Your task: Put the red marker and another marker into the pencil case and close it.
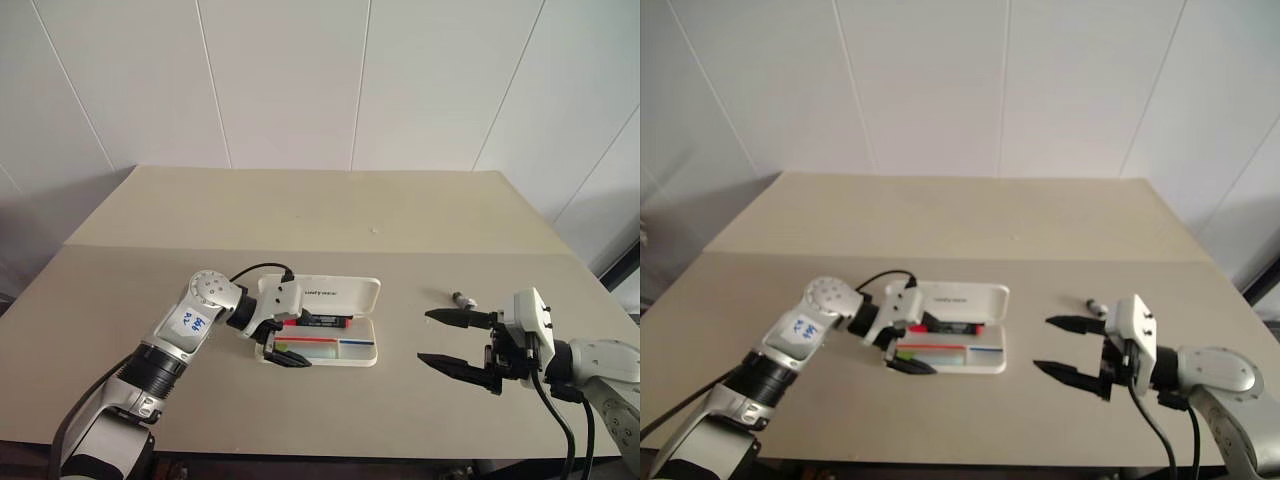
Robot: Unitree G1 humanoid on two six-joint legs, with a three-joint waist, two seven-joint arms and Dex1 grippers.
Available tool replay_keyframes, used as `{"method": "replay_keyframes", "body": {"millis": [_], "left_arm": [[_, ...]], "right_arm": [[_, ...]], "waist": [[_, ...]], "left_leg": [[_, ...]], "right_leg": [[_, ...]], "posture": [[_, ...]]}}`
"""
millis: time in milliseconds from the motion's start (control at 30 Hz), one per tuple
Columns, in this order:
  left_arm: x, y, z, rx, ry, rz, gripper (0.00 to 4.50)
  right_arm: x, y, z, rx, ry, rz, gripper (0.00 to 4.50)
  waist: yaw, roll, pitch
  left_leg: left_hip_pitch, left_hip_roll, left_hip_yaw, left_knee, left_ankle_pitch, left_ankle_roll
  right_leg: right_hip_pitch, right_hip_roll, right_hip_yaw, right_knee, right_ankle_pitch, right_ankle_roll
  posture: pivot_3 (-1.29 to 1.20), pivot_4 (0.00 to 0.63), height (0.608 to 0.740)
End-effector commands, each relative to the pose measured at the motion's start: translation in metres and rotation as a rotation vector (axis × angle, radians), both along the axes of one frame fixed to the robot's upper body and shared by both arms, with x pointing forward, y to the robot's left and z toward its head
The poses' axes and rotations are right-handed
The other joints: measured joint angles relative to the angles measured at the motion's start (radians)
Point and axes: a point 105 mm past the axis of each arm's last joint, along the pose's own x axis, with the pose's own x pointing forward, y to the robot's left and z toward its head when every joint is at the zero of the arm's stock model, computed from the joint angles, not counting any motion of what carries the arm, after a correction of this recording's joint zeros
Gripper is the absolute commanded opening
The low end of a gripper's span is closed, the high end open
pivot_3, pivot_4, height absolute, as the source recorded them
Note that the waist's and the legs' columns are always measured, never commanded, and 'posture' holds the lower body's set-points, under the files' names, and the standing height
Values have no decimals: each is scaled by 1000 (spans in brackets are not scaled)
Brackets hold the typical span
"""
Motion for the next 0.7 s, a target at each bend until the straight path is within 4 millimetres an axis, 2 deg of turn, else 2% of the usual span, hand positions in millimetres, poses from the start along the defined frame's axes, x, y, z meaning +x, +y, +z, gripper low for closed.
{"method": "replay_keyframes", "body": {"millis": [33, 367, 533, 700], "left_arm": [[-3, -2, 13, -29, -43, -15, 4472], [15, 0, 3, 0, -85, 79, 4472], [15, 0, -1, 20, -98, 76, 4472], [12, -5, 10, -29, -105, 66, 4472]], "right_arm": [[-4, -1, 13, -2, -64, -2, 4500], [-2, 0, 13, 1, -64, 3, 4500], [-2, 0, 13, 3, -62, -1, 4500], [-3, -2, 11, 4, -59, -14, 4500]], "waist": [[0, 0, 0], [0, 0, 0], [2, 0, 0], [1, 0, 0]], "left_leg": [[0, 0, 0, 0, 0, 0], [0, 0, 0, 0, 0, 0], [1, 0, 0, 1, 0, 0], [1, 0, 0, 1, 1, 1]], "right_leg": [[0, 0, 0, 0, 0, 0], [0, 0, 0, 0, 0, 0], [1, 0, 0, 1, 0, 1], [1, 0, 1, 0, 1, 2]], "posture": [[0, 150, 740], [0, 150, 740], [0, 150, 740], [0, 150, 740]]}}
